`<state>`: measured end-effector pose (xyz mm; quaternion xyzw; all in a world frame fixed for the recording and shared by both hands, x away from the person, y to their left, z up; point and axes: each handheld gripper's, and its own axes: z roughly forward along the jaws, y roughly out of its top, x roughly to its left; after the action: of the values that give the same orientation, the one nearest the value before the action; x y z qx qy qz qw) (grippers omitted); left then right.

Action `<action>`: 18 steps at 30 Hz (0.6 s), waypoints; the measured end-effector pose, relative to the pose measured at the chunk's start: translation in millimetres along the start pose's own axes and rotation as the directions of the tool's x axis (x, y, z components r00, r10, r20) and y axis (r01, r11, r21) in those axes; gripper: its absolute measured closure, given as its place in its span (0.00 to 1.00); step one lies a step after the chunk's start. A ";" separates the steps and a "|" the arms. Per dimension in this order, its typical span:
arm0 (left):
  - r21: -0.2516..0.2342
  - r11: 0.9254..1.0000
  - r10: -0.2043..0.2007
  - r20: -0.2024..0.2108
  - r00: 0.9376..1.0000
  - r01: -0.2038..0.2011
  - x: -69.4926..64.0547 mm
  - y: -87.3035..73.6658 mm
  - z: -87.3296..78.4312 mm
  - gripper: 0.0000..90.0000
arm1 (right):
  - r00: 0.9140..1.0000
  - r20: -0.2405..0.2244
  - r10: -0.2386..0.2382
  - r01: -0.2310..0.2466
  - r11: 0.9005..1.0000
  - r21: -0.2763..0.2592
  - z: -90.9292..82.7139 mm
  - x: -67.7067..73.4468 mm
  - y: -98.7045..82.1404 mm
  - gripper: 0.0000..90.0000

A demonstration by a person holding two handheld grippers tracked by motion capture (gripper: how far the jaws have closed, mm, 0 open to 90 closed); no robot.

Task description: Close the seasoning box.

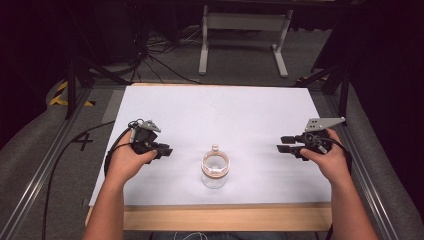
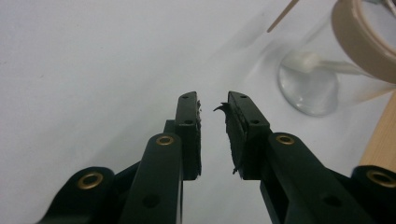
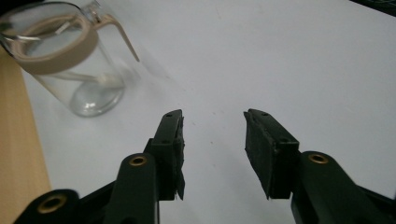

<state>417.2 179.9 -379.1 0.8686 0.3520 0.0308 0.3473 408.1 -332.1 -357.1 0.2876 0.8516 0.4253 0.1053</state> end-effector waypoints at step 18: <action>0.009 1.000 -0.030 -0.021 0.999 0.030 21.3 -13.8 27.8 0.78 | 0.999 0.030 0.042 -0.044 0.996 0.080 28.0 -35.9 -41.0 0.60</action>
<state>433.2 184.3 -412.8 0.8644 0.3688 0.0329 0.3401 432.7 -353.7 -408.9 0.3158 0.8601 0.3888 0.0966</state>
